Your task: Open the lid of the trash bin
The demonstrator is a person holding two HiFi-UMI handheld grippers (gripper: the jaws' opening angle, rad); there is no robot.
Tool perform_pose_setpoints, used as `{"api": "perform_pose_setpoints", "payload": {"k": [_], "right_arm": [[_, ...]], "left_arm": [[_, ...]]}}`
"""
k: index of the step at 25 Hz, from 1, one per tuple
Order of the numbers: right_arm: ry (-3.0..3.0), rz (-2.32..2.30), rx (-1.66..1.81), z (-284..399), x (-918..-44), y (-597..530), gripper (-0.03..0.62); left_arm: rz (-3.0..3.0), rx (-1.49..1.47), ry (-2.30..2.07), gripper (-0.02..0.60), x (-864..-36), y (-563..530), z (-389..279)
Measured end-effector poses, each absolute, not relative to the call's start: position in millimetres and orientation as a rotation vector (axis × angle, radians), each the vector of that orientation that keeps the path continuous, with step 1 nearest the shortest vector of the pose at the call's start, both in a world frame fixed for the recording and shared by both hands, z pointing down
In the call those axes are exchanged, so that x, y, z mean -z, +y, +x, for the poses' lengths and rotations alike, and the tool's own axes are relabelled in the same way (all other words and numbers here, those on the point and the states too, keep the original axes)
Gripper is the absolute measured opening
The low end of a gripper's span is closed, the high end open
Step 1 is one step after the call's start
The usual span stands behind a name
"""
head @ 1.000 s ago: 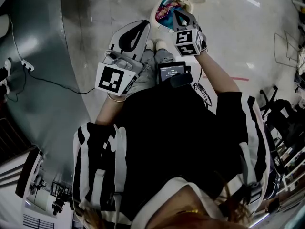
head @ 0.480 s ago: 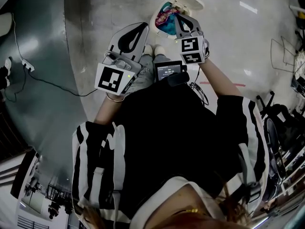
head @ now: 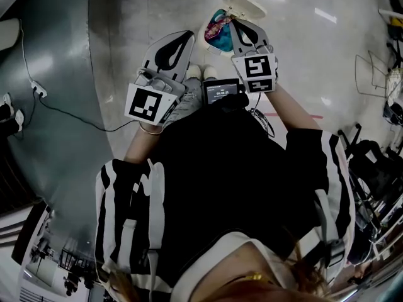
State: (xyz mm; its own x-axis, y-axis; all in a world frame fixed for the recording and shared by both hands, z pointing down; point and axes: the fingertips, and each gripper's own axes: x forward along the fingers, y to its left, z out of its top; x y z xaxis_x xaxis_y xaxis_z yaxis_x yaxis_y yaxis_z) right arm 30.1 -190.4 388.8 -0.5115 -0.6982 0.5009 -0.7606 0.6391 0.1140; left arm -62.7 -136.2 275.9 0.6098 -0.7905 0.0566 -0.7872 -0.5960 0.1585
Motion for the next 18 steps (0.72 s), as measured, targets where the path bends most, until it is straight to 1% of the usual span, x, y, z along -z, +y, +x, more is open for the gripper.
{"api": "perform_pose_setpoints", "payload": {"k": [18], "right_arm": [[-2.51,1.204,-0.097,28.7,-312.3,-171.4,0.005]], "left_arm": [[2.696,0.022,-1.355,0.005,-255.9,-126.1,-68.6]]}}
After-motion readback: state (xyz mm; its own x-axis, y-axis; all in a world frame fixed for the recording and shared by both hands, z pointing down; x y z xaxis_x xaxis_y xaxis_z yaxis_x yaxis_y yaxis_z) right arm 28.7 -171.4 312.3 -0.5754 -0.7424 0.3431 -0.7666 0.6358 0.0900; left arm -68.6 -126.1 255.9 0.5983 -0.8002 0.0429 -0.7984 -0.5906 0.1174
